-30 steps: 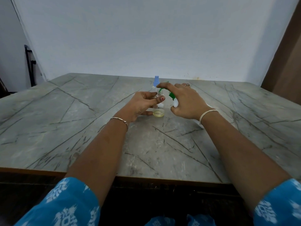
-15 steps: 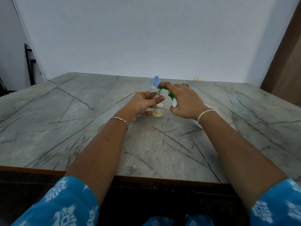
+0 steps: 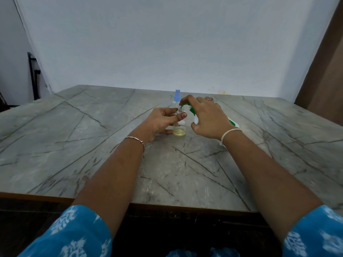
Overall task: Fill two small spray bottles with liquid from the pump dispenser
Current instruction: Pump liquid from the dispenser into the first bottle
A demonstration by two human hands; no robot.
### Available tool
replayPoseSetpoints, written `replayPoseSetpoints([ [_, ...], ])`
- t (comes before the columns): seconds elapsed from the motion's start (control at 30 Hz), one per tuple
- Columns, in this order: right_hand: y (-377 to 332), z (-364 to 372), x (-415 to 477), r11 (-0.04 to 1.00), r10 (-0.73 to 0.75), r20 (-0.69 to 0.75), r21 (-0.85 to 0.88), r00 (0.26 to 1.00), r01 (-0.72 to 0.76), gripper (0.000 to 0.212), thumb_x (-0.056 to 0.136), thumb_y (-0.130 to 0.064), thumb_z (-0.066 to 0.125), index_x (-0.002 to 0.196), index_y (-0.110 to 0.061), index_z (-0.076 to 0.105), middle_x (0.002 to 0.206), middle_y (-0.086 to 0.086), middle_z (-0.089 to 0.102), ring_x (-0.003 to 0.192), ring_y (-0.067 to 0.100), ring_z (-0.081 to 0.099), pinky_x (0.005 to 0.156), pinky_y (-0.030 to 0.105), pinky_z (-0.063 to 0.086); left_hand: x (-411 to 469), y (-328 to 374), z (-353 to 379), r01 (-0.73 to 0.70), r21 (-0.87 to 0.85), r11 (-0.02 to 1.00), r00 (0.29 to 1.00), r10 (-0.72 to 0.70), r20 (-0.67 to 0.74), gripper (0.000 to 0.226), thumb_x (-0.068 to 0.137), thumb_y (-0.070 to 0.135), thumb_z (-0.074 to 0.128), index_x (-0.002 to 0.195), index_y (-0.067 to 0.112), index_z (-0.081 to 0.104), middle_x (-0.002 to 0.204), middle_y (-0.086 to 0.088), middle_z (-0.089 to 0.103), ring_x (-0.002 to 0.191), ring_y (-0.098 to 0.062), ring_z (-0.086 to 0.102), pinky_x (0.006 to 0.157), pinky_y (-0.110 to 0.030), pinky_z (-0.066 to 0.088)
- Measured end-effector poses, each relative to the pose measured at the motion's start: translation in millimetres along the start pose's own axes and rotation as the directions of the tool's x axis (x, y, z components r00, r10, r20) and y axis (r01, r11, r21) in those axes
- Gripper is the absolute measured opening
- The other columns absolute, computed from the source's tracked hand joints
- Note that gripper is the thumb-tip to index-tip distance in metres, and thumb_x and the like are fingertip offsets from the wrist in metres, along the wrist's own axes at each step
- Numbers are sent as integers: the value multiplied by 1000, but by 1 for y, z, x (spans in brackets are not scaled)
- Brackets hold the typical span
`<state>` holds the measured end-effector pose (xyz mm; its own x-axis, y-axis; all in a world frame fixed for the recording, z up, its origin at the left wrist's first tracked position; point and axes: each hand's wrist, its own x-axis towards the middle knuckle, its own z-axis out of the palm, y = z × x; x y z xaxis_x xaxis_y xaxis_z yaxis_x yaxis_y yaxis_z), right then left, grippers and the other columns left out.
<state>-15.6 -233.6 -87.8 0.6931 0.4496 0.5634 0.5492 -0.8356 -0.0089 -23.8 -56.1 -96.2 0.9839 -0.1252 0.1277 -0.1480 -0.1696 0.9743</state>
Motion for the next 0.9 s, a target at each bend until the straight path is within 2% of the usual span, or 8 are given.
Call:
replayPoseSetpoints([
  [0.1, 2, 0, -3, 1000, -3, 12, -11, 1000, 3, 69, 73, -22, 62, 135, -36, 35, 89, -2, 50, 90, 27, 50, 79, 43, 48, 0, 0, 1, 5, -6, 1000, 1000, -5, 3, 43, 79, 36, 74, 117, 17, 66, 94, 5, 72, 92, -10, 65, 75, -28, 58],
  [0.2, 6, -1, -4, 1000, -3, 29, 20, 1000, 3, 82, 72, -22, 60, 144, -41, 26, 84, -1, 49, 82, 24, 47, 74, 39, 47, -1, 0, 0, 1, -8, 1000, 1000, -1, 5, 38, 80, 36, 74, 113, 19, 68, 90, 5, 72, 89, -9, 65, 75, -27, 58],
  [0.3, 8, 0, -2, 1000, -10, 39, 26, 999, 9, 90, 70, -26, 58, 146, -45, 14, 92, 2, 56, 81, 24, 48, 70, 39, 47, -2, 1, 1, -3, -1, 1000, 1000, 3, 9, 29, 80, 36, 73, 106, 24, 69, 90, 6, 71, 88, -9, 64, 74, -26, 58],
  [0.43, 10, 3, -1, 996, 16, 53, 85, 998, -21, 79, 68, -22, 60, 137, -39, 24, 103, 3, 60, 82, 25, 50, 71, 38, 46, -3, 1, 1, -3, -21, 1000, 1000, 4, 13, 15, 80, 33, 74, 93, 28, 69, 85, 7, 71, 84, -7, 64, 69, -23, 58],
  [0.57, 8, 3, 1, 991, -4, 36, 131, 999, -1, 68, 65, -25, 54, 129, -31, 32, 108, 3, 60, 84, 27, 51, 75, 44, 48, -3, 1, 0, -2, -9, 1000, 1000, 2, 19, 16, 80, 34, 74, 94, 28, 70, 77, 12, 73, 76, 1, 66, 71, -24, 58],
  [0.63, 7, 3, 3, 990, -10, 23, 142, 1000, 6, 66, 63, -26, 52, 126, -28, 34, 110, 3, 60, 87, 27, 52, 77, 46, 48, -3, 2, -1, 0, -6, 1000, 1000, 0, 21, 20, 81, 34, 74, 98, 27, 69, 79, 11, 73, 72, 3, 66, 67, -22, 57],
  [0.77, 7, 3, 3, 991, -10, 12, 135, 1000, 9, 65, 65, -22, 56, 127, -28, 35, 109, 3, 60, 87, 27, 51, 75, 43, 47, -4, 2, -1, 0, -20, 1000, 1000, 1, 24, 25, 81, 33, 74, 104, 23, 69, 82, 9, 74, 71, 4, 67, 64, -22, 56],
  [0.9, 10, 5, 1, 994, -7, 23, 108, 1000, 5, 72, 67, -23, 58, 132, -36, 30, 100, 0, 59, 82, 25, 50, 71, 39, 46, -4, 1, -1, -7, -37, 999, 1000, 8, 28, 27, 81, 32, 74, 106, 21, 70, 90, 4, 74, 80, -3, 67, 61, -21, 55],
])
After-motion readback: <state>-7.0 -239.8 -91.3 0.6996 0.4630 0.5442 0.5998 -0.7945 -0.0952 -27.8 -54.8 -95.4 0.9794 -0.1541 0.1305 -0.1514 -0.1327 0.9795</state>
